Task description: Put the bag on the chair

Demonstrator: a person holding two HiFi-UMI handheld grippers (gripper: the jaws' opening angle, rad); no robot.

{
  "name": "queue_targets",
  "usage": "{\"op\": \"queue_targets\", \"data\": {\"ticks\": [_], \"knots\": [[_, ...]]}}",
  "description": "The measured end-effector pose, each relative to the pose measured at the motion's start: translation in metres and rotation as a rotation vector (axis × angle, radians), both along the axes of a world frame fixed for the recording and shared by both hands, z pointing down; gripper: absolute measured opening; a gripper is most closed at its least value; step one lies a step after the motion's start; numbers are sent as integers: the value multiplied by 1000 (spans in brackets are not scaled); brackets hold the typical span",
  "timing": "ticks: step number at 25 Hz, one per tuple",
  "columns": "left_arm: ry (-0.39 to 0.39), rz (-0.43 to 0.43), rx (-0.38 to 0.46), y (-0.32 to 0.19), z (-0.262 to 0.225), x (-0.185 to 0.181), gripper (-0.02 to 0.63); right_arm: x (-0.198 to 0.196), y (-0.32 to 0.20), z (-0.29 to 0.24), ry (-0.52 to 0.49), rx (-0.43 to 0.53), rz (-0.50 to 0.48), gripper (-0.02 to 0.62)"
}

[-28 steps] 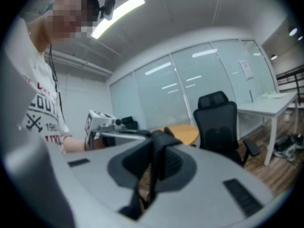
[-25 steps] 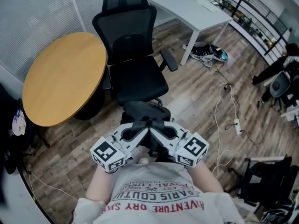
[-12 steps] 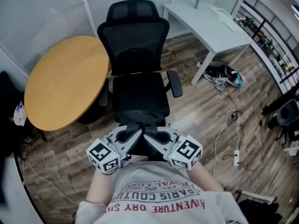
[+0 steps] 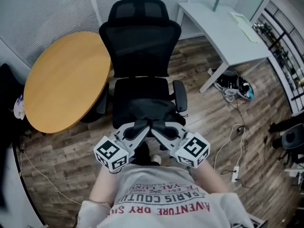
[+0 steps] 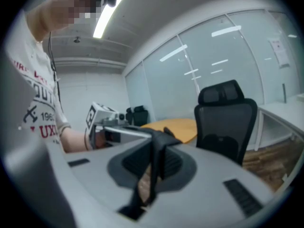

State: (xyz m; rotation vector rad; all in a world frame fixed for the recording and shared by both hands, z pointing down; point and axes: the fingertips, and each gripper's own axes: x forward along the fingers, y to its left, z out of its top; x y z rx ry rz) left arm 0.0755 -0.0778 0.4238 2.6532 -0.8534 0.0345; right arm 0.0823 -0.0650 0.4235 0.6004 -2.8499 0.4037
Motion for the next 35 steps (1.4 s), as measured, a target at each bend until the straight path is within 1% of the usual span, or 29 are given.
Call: {"op": "queue_targets", "data": {"ticks": [4, 8, 14, 17, 20, 23, 30, 35], "knots": [[-23, 29, 19, -46, 1, 0, 49, -1, -51, 3, 4, 8, 37, 44], [-50, 86, 28, -98, 4, -3, 49, -5, -107, 8, -1, -11, 78, 44], [-68, 143, 32, -160, 4, -29, 49, -32, -169, 6, -2, -26, 74, 44], [-85, 165, 35, -184, 7, -39, 49, -43, -195, 10, -10, -31, 105, 44], [-95, 164, 27, -210, 17, -48, 51, -52, -222, 20, -21, -68, 132, 44], [-109, 161, 15, -231, 27, -54, 49, -58, -243, 30, -9, -93, 136, 44], [-114, 126, 6, -291, 37, -78, 49, -81, -299, 41, 33, -82, 118, 45], [-126, 113, -13, -329, 49, -81, 51, -84, -336, 53, 58, -95, 114, 44]]}}
